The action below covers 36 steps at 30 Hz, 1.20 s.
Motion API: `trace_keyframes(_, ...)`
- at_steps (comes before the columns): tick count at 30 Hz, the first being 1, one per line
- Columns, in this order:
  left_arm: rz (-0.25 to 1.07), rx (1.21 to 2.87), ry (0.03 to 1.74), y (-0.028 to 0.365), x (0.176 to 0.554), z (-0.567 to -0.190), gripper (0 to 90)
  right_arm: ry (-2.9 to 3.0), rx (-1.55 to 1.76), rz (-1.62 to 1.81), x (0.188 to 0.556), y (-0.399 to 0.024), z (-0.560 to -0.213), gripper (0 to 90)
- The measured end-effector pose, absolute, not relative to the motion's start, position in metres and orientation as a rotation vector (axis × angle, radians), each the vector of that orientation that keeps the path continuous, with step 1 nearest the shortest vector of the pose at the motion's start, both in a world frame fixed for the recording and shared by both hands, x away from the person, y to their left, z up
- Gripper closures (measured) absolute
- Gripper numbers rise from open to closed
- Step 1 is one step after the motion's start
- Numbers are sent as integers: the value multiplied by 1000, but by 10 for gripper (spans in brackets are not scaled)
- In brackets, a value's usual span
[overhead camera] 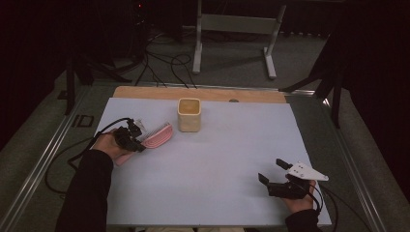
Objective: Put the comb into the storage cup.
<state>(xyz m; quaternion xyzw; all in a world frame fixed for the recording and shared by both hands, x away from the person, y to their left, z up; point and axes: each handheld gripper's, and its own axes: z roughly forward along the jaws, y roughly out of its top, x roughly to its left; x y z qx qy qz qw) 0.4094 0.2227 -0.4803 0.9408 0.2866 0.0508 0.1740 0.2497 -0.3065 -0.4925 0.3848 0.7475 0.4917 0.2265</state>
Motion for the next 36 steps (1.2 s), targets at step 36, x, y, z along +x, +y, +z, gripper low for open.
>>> trace_keyframes(36, 380, 2287, 895, 224, 377, -424, 805, 2056, 1062, 1357, 249, -304, -491, 93)
